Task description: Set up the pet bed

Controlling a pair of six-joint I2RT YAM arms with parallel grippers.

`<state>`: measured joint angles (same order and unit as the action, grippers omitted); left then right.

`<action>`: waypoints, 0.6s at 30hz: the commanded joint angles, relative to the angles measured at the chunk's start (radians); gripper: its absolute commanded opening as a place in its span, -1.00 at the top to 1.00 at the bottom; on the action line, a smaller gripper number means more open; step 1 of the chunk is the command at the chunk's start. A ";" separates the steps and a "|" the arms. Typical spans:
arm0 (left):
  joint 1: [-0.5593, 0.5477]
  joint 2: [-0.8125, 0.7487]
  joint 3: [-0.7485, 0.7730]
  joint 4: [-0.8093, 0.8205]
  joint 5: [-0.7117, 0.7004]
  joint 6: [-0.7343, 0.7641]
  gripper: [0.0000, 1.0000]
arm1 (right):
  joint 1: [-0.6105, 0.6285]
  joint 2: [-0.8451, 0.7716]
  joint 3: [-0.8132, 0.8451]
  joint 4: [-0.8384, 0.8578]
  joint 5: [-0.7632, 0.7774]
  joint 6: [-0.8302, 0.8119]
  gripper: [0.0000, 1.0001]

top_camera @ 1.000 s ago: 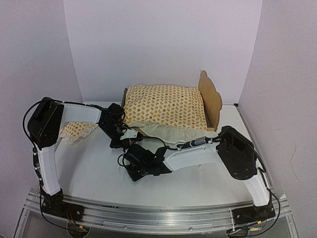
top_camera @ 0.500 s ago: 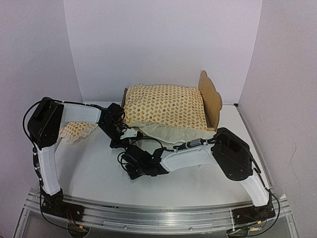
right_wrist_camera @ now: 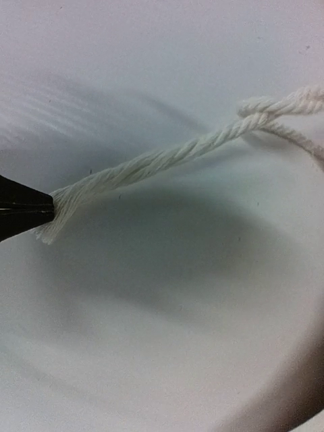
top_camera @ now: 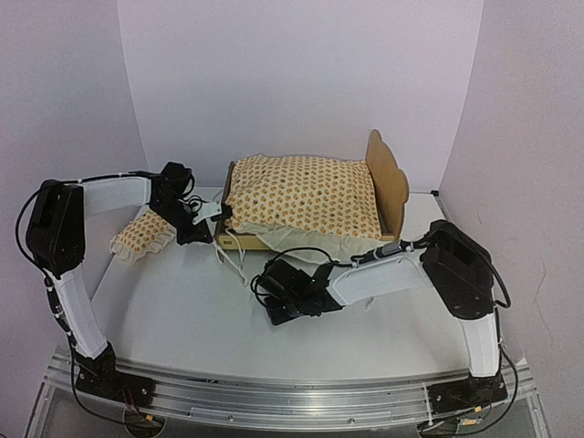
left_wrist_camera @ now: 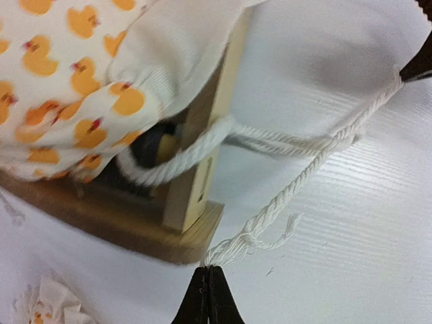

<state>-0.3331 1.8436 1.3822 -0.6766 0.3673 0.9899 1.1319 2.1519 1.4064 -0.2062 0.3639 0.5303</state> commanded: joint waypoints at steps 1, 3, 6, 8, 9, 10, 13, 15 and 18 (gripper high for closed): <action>0.089 -0.109 0.050 -0.012 -0.069 -0.021 1.00 | -0.062 -0.116 -0.089 -0.032 -0.008 0.035 1.00; 0.138 -0.127 0.053 0.023 -0.110 -0.016 1.00 | -0.084 -0.145 -0.133 -0.032 -0.008 0.040 1.00; 0.211 -0.136 0.107 0.042 -0.154 -0.025 1.00 | -0.110 -0.175 -0.192 -0.030 -0.008 0.057 1.00; 0.246 -0.143 0.139 0.052 -0.182 -0.028 1.00 | -0.124 -0.184 -0.218 -0.029 -0.009 0.074 1.00; 0.260 -0.148 0.148 0.063 -0.197 -0.027 1.00 | -0.130 -0.186 -0.231 -0.028 -0.009 0.082 1.00; 0.271 -0.152 0.155 0.080 -0.216 -0.021 1.00 | -0.137 -0.186 -0.246 -0.025 -0.009 0.092 1.00; 0.300 -0.160 0.166 0.138 -0.272 0.000 1.00 | -0.163 -0.190 -0.293 -0.003 -0.012 0.120 1.00; 0.313 -0.161 0.171 0.164 -0.293 0.011 1.00 | -0.176 -0.198 -0.309 0.004 -0.011 0.128 1.00; 0.328 -0.156 0.192 0.205 -0.314 0.036 1.00 | -0.195 -0.207 -0.330 0.008 -0.022 0.143 1.00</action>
<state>-0.0253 1.7248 1.5155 -0.5692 0.1262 0.9930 0.9702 1.9649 1.1234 -0.1535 0.3582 0.6305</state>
